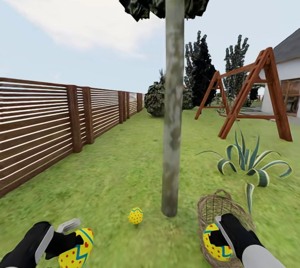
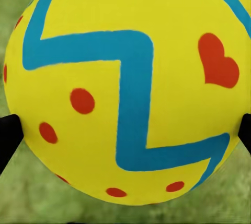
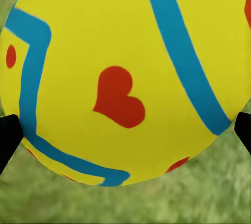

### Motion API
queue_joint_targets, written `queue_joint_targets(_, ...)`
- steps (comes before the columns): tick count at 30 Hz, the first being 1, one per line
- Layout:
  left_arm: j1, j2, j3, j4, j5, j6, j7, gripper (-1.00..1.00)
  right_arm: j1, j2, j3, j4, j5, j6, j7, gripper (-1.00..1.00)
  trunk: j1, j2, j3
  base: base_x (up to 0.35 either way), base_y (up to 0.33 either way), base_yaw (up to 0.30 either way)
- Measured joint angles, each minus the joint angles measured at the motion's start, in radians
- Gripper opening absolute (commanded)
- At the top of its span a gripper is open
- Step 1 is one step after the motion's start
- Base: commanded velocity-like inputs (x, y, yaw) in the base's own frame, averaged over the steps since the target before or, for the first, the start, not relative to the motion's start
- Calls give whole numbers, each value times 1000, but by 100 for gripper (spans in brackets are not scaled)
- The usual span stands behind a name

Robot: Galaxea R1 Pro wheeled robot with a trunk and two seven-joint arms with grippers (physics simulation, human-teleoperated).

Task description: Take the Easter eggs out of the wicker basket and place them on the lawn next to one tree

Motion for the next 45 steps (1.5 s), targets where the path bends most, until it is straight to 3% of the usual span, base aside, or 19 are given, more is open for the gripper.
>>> queue_joint_targets(7, 0, -1, 0, 0, 0, -6, 0, -100, 0, 0, 0, 0, 0, 0, 0, -100, 0, 0, 0, 0, 334, 188)
queue_joint_targets(30, 0, -4, -1, -11, 0, -7, 0, -100, 0, -1, -1, 12, 0, -1, 0, -100, 0, 0, 0, 30, 343, 2)
queue_joint_targets(32, 0, -20, -1, -10, 2, -12, 1, -100, 0, -2, -1, 12, 0, -1, 0, -100, 0, 0, 0, 110, 320, 0)
queue_joint_targets(45, 0, -21, -1, -12, -2, -13, 1, -100, 0, -2, -3, 12, 0, -1, 0, -100, 0, 0, 0, 102, 323, 0)
